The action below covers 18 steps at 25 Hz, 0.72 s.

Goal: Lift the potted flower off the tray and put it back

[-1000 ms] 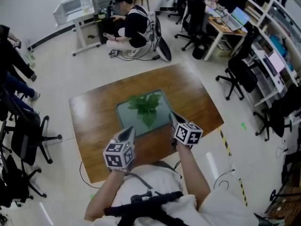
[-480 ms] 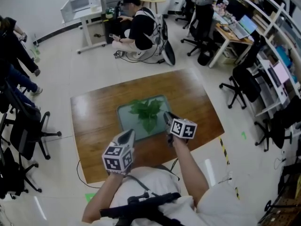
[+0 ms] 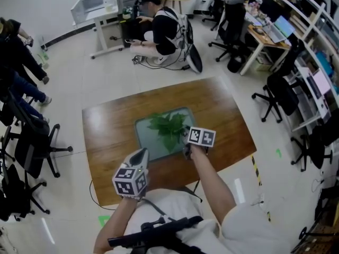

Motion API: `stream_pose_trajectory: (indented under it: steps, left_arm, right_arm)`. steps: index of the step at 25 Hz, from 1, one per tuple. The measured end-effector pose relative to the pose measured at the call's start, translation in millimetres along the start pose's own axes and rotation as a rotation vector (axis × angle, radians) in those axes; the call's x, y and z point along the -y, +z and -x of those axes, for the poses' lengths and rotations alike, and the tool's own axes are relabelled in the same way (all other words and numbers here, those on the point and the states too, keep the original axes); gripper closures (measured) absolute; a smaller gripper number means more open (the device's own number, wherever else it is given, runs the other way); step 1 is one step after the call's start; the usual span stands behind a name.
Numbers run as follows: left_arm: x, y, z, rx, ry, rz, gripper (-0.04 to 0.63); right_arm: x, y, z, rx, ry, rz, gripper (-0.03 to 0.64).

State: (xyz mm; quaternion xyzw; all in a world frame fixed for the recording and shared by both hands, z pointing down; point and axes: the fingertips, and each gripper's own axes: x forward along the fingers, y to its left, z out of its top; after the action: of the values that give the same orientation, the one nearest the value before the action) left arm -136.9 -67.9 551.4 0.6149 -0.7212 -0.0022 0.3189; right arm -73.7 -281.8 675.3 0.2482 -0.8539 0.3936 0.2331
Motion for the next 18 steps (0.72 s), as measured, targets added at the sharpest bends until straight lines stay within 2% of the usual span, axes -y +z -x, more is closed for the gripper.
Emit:
stream_pose_trajectory:
  steps: [7, 11, 18]
  left_arm:
    - [-12.3, -3.1, 6.0, -0.002, 0.025, 0.013, 0.6]
    - [-15.0, -3.6, 8.4, 0.002, 0.026, 0.02, 0.6]
    - [-16.3, -5.6, 10.0, -0.003, 0.002, 0.015, 0.6]
  right_arm:
    - [-3.7, -17.4, -17.2, -0.037, 0.017, -0.041, 0.463]
    - [-4.7, -19.3, -18.8, -0.028, 0.024, -0.081, 0.525]
    - [-7.2, -11.8, -4.6, 0.019, 0.003, -0.109, 0.546]
